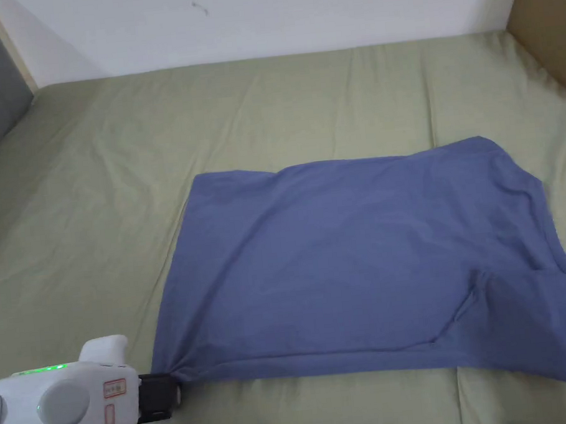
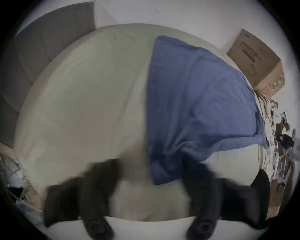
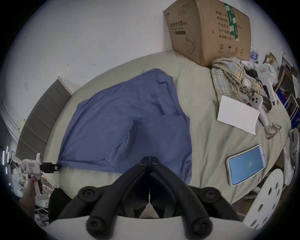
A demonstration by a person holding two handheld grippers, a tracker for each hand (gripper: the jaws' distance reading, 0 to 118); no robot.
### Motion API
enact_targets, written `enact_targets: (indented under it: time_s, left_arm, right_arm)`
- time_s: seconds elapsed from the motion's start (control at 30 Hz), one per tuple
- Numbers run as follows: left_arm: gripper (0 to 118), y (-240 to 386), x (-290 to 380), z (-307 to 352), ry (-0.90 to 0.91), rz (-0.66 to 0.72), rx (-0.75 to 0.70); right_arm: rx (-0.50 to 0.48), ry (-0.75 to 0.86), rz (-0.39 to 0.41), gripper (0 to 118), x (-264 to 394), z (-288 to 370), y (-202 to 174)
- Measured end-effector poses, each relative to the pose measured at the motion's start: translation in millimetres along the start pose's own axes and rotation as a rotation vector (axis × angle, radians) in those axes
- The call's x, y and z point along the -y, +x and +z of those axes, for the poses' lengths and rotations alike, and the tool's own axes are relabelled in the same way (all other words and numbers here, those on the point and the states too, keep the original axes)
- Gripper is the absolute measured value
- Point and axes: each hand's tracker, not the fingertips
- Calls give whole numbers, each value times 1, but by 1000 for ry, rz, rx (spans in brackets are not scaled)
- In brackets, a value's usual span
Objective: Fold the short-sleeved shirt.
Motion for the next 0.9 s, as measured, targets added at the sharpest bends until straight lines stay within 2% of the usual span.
enact_targets:
  time_s: [0.03,0.07,0.23,0.33,0.37,0.4,0.43,0.47,0.5,0.53,0.6,0.63,0.73,0.77,0.8,0.83,0.9]
  left_arm:
    - [33,7,0,5,48,-53,-48]
    - [4,8,0,11,106,-82,-60]
    - [4,5,-1,32,179,26,8]
    - [4,12,-3,41,183,0,-13]
    - [4,14,-4,43,185,-26,-35]
    - [4,17,-4,44,182,-41,-42]
    - [4,26,-3,47,179,-53,-49]
    - [4,30,-2,48,174,-60,-54]
    - [4,32,-2,48,178,-66,-63]
    - [4,35,-1,49,178,-67,-69]
    - [4,32,-3,48,178,-67,-76]
    - [4,33,-3,49,175,-62,-75]
    - [4,29,-3,46,162,-54,-79]
    - [4,29,-2,46,157,-53,-80]
    - [4,31,-1,47,156,-54,-84]
    - [4,30,-1,47,158,-55,-86]
    - [4,32,0,47,159,-54,-83]
  right_arm:
    - [2,-4,2,0,0,-3,-1]
    - [5,-6,8,0,1,-4,-2]
    - [-5,13,36,0,0,-4,5]
    - [3,-26,49,1,-6,-13,20]
    - [4,-40,54,10,-8,-17,26]
    - [14,-65,69,39,-8,-22,31]
    - [50,-104,81,93,-9,-31,38]
    - [89,-150,89,118,-9,-43,47]
    - [120,-187,100,117,-7,-52,51]
    - [111,-160,107,112,-5,-57,55]
    - [133,-242,135,111,-2,-73,60]
    - [144,-266,154,105,0,-80,61]
    - [131,-292,204,67,6,-84,53]
    - [129,-267,219,47,7,-80,51]
    - [123,-253,231,16,7,-75,50]
    - [109,-246,237,5,7,-72,48]
    - [62,-201,219,5,6,-59,41]
